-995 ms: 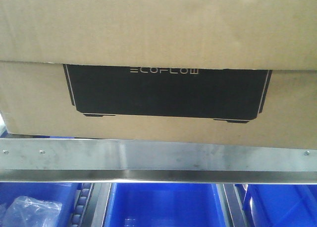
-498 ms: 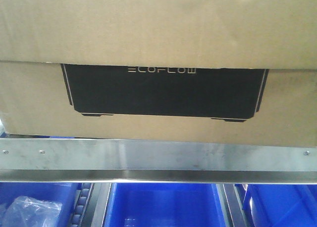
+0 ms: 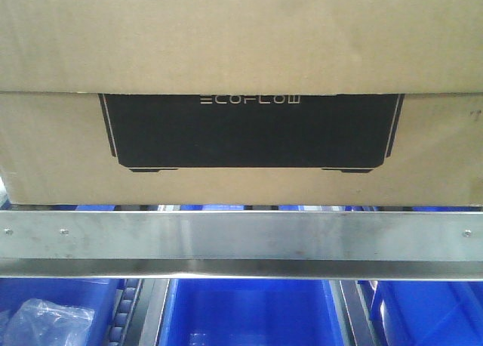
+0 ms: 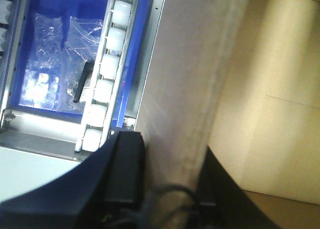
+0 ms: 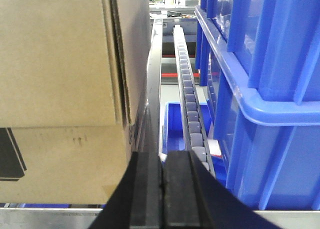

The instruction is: Grab box from left shelf to table start

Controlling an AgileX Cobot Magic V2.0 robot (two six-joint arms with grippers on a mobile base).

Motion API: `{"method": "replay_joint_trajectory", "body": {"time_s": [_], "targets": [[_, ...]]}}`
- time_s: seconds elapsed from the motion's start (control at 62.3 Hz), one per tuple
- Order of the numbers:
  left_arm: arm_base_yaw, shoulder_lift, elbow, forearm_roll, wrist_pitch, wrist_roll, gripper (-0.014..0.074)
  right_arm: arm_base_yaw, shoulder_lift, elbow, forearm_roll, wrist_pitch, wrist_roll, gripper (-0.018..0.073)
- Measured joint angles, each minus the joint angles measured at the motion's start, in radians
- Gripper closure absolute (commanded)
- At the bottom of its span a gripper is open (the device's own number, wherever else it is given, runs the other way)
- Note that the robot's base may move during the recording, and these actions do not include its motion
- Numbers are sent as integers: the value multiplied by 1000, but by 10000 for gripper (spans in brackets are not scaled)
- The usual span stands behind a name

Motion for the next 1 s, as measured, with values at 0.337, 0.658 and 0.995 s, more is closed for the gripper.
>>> {"method": "replay_joint_trajectory", "body": {"time_s": [0.337,0.658,0.995], "targets": [[0,1,-2,0,0,-2,613,0,0,0,0,0,0,503],[0,1,-2,0,0,-2,613,0,0,0,0,0,0,503],[0,1,-2,0,0,-2,613,0,0,-11,3,42,0,503]]}}
